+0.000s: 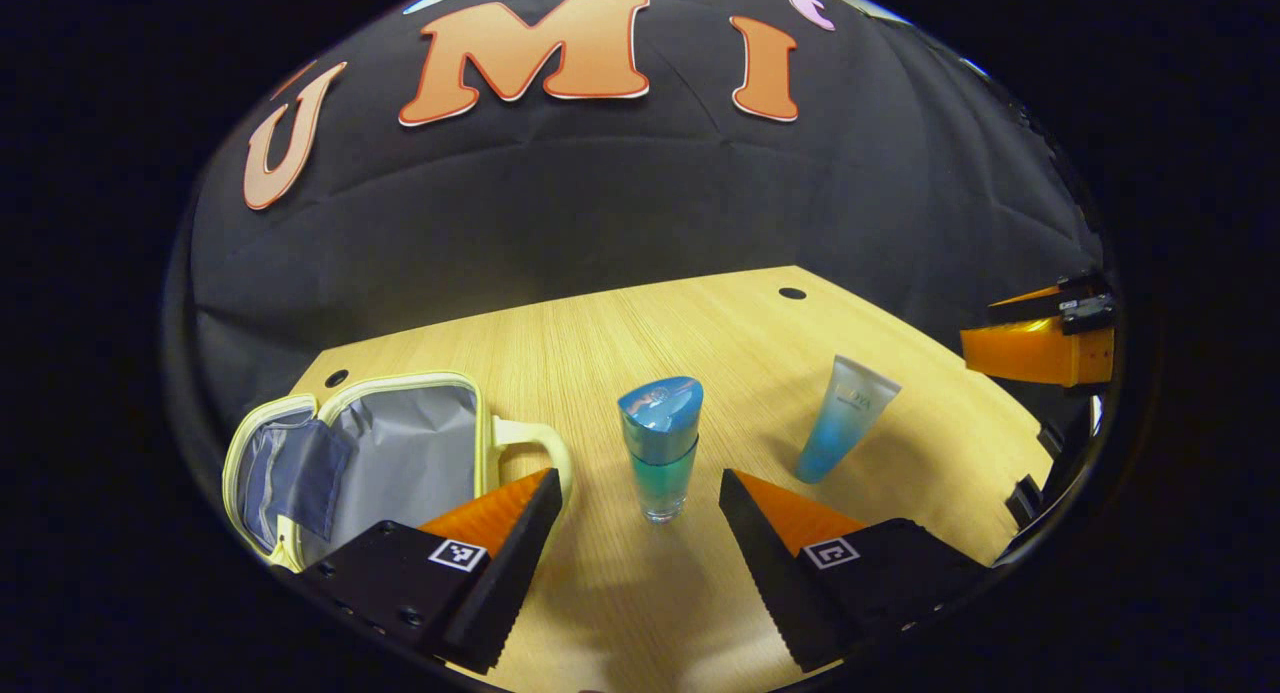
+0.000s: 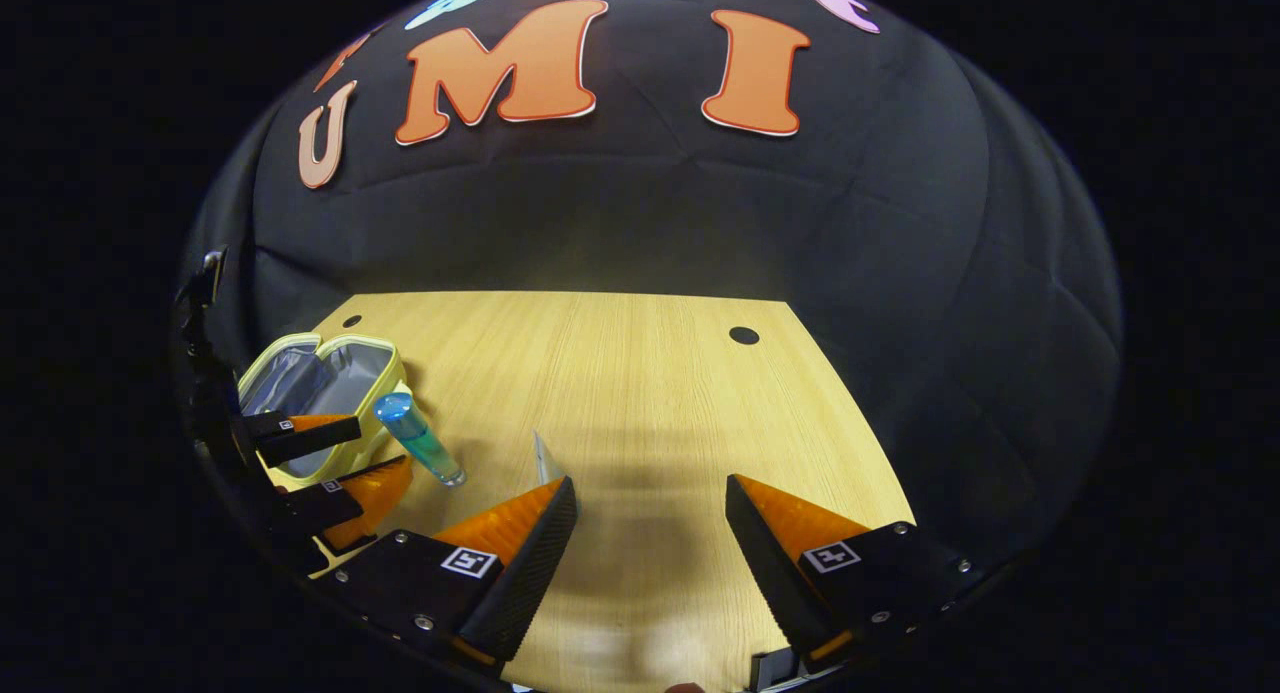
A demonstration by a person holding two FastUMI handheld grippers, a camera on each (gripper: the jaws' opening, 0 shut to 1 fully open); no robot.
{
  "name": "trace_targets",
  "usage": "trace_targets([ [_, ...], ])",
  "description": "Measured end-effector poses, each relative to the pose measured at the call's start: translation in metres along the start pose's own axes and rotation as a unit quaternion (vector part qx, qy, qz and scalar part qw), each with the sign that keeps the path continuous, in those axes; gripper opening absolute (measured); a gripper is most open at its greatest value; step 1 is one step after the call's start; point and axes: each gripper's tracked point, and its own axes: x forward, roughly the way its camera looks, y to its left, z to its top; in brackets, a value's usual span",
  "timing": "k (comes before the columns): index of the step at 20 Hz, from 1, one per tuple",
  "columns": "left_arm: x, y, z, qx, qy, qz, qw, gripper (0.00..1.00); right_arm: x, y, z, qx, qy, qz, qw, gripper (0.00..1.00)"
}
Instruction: First open the suitcase, pack the skin care products into it, and then close the suitcase.
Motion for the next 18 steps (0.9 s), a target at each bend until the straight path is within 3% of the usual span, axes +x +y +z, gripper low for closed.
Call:
trace_targets([
  [8, 0.053, -0.008, -0.016, -0.013, 0.025, 0.025, 0.999, 0.96, -0.001, -0.027, -0.018, 0.009, 0.021, -0.016, 1.0, 0.96],
  [11, 0.057, -0.01, -0.013, -0.019, 0.026, 0.029, 0.999, 0.51, -0.001, -0.025, -0.024, 0.007, 0.024, -0.014, 1.0, 0.96],
  [18, 0.038, -0.011, -0.017, -0.036, 0.043, 0.006, 0.998, 0.49, 0.016, 0.01, -0.045, -0.019, 0.037, 0.028, 0.999, 0.96],
])
